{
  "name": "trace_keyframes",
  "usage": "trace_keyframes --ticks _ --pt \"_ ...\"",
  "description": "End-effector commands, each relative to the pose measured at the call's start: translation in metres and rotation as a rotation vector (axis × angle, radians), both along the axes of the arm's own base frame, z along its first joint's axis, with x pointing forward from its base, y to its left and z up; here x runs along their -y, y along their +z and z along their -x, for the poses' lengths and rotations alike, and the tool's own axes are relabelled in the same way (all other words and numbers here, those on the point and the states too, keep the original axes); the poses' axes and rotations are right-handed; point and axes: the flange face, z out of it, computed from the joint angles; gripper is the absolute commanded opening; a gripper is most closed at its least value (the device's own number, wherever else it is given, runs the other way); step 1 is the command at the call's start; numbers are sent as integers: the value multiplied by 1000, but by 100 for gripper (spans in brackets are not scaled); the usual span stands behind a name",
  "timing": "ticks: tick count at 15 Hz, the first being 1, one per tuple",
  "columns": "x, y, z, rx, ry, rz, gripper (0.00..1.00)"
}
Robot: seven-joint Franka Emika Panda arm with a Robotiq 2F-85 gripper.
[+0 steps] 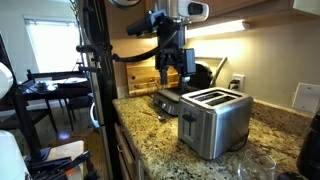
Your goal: Push down the toaster lever
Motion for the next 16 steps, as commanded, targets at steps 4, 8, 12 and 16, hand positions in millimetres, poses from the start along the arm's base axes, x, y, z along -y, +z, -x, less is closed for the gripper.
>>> trace_keyframes --ticks 4,8,12,16 --pt "0 1 0 0 -1 0 100" --pt "-8 -21 -9 44 -34 -8 100" --pt "-11 -40 -21 92 -32 -22 100" --pt "-12 -58 -28 98 -43 -59 60"
